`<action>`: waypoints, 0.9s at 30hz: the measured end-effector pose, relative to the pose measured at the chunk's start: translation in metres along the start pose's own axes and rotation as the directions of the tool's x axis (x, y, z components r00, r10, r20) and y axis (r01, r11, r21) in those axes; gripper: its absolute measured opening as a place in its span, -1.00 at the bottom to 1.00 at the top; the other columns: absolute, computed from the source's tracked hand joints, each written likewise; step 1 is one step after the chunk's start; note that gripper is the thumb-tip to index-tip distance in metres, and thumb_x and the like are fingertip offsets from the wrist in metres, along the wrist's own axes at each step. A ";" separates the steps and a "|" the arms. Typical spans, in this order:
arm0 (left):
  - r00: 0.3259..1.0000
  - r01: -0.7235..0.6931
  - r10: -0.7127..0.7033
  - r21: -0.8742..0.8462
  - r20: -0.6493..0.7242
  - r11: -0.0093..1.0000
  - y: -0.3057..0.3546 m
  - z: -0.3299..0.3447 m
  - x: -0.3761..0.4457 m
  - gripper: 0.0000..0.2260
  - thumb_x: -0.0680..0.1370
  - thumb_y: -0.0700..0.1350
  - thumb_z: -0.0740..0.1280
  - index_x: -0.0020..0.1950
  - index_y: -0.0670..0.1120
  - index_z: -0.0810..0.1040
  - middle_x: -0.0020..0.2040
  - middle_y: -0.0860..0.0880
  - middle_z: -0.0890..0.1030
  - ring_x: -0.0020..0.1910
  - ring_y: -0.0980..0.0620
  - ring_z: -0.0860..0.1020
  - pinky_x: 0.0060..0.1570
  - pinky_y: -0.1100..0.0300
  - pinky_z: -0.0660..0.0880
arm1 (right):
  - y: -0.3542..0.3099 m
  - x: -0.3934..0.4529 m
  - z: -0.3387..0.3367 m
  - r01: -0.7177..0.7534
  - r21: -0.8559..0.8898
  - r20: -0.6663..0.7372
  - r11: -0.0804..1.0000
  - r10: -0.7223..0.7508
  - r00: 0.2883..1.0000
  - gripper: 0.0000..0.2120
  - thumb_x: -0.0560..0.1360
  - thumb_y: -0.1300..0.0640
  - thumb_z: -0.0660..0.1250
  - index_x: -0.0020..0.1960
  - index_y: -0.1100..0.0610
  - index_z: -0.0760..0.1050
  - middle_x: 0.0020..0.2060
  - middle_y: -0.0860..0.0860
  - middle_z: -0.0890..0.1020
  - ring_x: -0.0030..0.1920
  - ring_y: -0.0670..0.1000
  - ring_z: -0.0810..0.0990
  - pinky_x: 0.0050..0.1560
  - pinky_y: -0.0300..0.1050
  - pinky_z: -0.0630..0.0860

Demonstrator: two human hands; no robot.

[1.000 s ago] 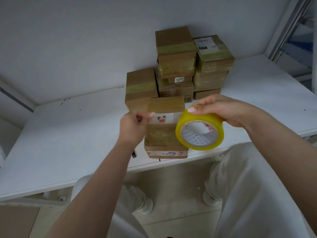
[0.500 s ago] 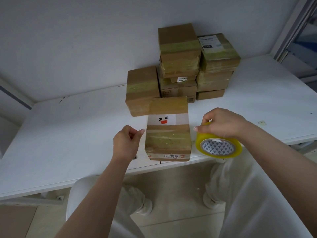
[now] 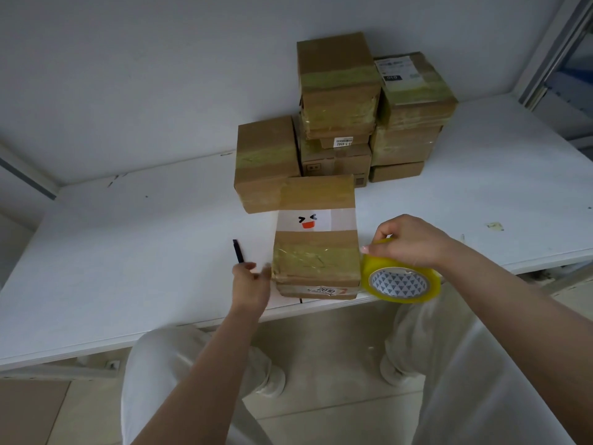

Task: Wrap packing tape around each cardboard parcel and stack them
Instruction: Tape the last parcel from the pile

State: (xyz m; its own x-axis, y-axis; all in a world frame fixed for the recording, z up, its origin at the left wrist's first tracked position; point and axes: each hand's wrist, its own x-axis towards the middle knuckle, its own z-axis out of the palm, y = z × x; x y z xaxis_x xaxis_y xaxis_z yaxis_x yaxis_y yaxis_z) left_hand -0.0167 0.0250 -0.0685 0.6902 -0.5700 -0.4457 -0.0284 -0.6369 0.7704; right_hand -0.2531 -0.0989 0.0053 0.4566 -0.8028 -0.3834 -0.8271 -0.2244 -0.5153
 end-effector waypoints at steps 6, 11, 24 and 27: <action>0.800 -0.537 0.591 0.312 -0.106 0.784 0.054 0.018 -0.040 -0.48 0.65 0.11 0.10 0.53 -0.14 0.19 0.49 -0.13 0.30 0.47 -0.09 0.24 0.40 0.04 0.22 | -0.001 0.002 0.001 0.015 0.038 -0.013 0.999 -0.015 1.000 -0.75 0.43 -0.22 0.40 -0.14 -0.03 0.59 -0.14 -0.13 0.53 -0.08 -0.03 0.54 0.03 0.00 0.56; 0.863 -0.394 0.462 0.846 0.205 0.360 0.044 0.053 -0.047 -0.29 0.56 0.36 -0.23 0.59 -0.01 -0.23 0.59 -0.18 -0.19 0.56 -0.22 -0.19 0.47 -0.14 0.02 | 0.009 0.002 -0.001 0.049 0.184 0.053 0.982 -0.060 0.997 -0.77 0.43 -0.15 0.44 -0.11 0.01 0.62 -0.13 -0.09 0.59 -0.08 -0.05 0.57 -0.09 -0.13 0.53; 0.924 -0.321 0.331 0.862 0.193 0.393 0.066 0.053 -0.058 -0.12 0.42 0.52 -0.24 0.59 0.04 -0.25 0.57 -0.21 -0.25 0.52 -0.30 -0.32 0.39 -0.40 -0.20 | 0.047 -0.003 0.010 -0.100 -0.050 -0.029 0.994 0.099 0.995 -0.56 0.35 -0.39 0.36 -0.09 -0.02 0.63 -0.06 -0.06 0.62 0.00 0.01 0.57 0.09 -0.01 0.54; 0.941 -0.294 0.285 0.862 0.185 0.412 0.067 0.070 -0.071 -0.03 0.31 0.61 -0.20 0.56 0.09 -0.34 0.55 -0.21 -0.33 0.49 -0.34 -0.36 0.34 -0.47 -0.14 | 0.053 -0.004 0.015 -0.087 0.001 -0.027 0.996 0.087 0.996 -0.56 0.36 -0.37 0.38 -0.04 -0.02 0.62 -0.06 -0.06 0.59 0.02 0.02 0.57 0.10 0.00 0.54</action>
State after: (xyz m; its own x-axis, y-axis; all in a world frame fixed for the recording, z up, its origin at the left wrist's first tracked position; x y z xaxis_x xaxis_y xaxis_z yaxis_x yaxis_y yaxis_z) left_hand -0.1182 -0.0132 -0.0164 0.5076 -0.8134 -0.2840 -0.8382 -0.5425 0.0557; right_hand -0.2939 -0.0998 -0.0322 0.3741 -0.8341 -0.4054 -0.8632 -0.1535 -0.4809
